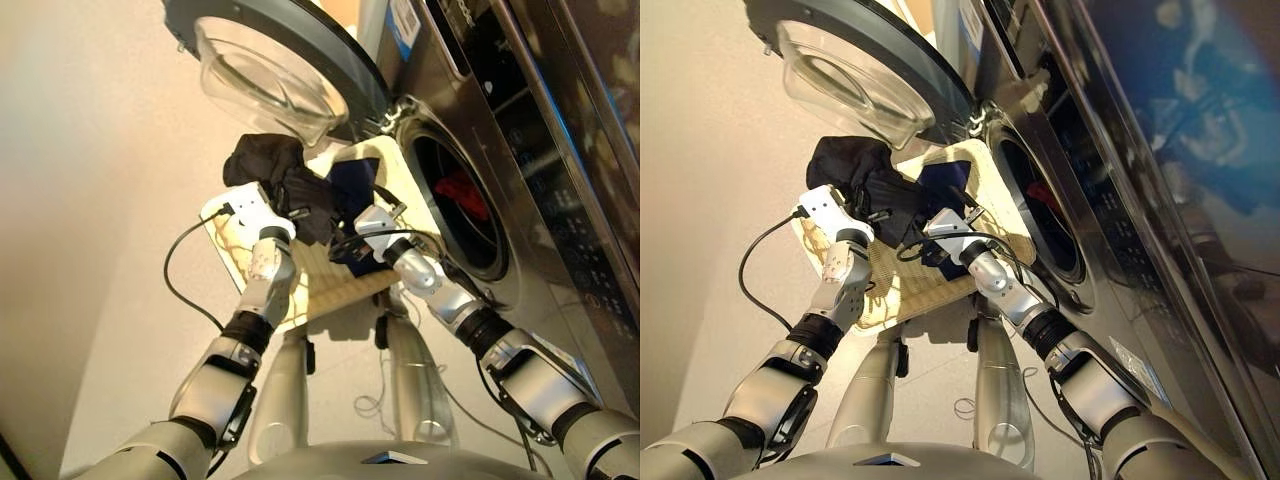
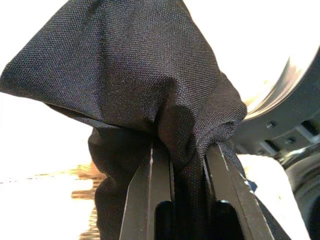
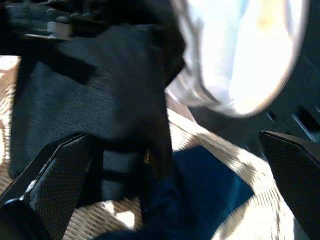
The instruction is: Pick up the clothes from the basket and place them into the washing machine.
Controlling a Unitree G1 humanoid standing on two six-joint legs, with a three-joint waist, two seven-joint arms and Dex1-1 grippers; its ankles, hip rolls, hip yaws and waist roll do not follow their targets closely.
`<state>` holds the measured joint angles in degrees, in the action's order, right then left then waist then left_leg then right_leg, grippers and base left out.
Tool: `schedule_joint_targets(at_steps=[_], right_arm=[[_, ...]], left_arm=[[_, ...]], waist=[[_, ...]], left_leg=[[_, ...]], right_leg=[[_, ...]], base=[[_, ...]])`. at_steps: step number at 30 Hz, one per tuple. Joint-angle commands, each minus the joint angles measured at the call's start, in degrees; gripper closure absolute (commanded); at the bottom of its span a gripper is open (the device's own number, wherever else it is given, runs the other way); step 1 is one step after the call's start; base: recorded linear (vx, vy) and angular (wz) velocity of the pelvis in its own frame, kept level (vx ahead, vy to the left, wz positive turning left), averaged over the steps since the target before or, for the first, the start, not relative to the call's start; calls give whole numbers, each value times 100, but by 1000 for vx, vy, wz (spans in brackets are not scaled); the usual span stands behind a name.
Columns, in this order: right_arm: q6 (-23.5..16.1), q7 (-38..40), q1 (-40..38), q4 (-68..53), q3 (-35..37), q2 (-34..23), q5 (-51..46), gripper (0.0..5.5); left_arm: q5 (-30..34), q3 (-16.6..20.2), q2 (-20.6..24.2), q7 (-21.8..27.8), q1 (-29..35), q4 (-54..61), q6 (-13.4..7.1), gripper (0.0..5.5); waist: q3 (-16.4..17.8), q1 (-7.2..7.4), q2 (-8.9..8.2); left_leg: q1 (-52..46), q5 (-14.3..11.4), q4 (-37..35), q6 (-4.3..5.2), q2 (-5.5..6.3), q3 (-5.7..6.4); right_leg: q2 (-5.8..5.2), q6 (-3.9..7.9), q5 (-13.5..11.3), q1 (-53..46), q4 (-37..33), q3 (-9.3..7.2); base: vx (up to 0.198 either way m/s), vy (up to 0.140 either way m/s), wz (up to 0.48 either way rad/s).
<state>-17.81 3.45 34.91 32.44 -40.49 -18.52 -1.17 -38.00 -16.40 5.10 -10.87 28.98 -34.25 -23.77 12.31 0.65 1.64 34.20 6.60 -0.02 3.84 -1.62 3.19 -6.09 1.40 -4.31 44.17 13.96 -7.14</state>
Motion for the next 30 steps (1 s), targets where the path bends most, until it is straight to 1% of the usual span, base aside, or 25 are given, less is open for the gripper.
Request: schedule_joint_targets(at_steps=[1,3,5,8,11,16,20,21,22,23,27,30], right_arm=[[-135,-61,249,167,-222,417,308,0],[-105,-135,336,285,-328,512,277,0],[-87,-217,399,352,-406,608,189,0],[-45,-476,531,609,-612,800,25,0],[-12,-420,597,799,-687,927,82,0],[25,-351,706,1260,-612,1120,16,0],[-11,-213,741,1974,-592,1378,205,0],[-24,-135,753,2165,-544,1452,268,317],[-27,-68,743,2264,-512,1493,315,464],[-40,-12,722,2372,-467,1534,361,550],[-21,187,742,2476,-383,1543,559,550],[-16,499,626,2500,-254,1471,752,550]], left_arm=[[-128,-168,-30,252,-15,423,-381,550],[-199,-280,-36,311,-53,579,-342,550],[-283,-354,-23,368,-90,734,-313,550],[-491,-486,-42,545,-125,850,-280,550],[-711,-555,-38,625,-170,1108,-276,550],[-1032,-771,-1,891,-278,1587,-194,550],[-1218,-977,-62,1075,-322,1717,-171,550],[-1277,-1037,-77,1124,-335,1749,-158,550],[-1289,-1074,-84,1149,-339,1747,-160,550],[-1308,-1107,-98,1170,-348,1752,-171,550],[-1333,-1143,-96,1170,-354,1788,-165,550],[-1273,-1081,-83,1077,-381,1723,-209,550]], waist=[[-288,-87,119],[-317,-155,139],[-356,-192,144],[-404,-276,161],[-406,-329,183],[-450,-437,223],[-463,-513,287],[-472,-536,307],[-476,-550,315],[-480,-565,327],[-498,-570,362],[-493,-538,375]], left_leg=[[-213,42,-274,-144,251,-103],[-258,60,-306,-143,256,-87],[-265,87,-313,-140,266,-73],[-298,102,-336,-144,260,-51],[-302,90,-322,-146,269,-38],[-233,102,-268,-160,293,-12],[-224,86,-241,-173,304,5],[-215,87,-233,-174,312,16],[-212,86,-222,-176,315,18],[-209,81,-214,-180,318,20],[-200,67,-191,-185,329,31],[-224,33,-144,-195,333,14]], right_leg=[[-4,460,-735,-125,-664,-164],[-8,457,-720,-165,-663,-165],[-17,455,-731,-165,-670,-160],[-19,445,-714,-169,-627,-170],[-12,436,-693,-162,-583,-150],[-26,430,-703,-110,-544,-155],[-36,434,-688,-110,-522,-156],[-39,436,-683,-109,-520,-161],[-44,436,-684,-106,-513,-166],[-45,438,-685,-104,-509,-164],[-44,439,-677,-95,-492,-159],[-40,440,-670,-112,-473,-148]], base=[[0,0,0],[0,0,0],[0,0,0],[0,0,0],[0,0,0],[0,0,0],[0,0,0],[0,0,0],[0,0,0],[0,0,0],[0,0,0],[0,0,0]])
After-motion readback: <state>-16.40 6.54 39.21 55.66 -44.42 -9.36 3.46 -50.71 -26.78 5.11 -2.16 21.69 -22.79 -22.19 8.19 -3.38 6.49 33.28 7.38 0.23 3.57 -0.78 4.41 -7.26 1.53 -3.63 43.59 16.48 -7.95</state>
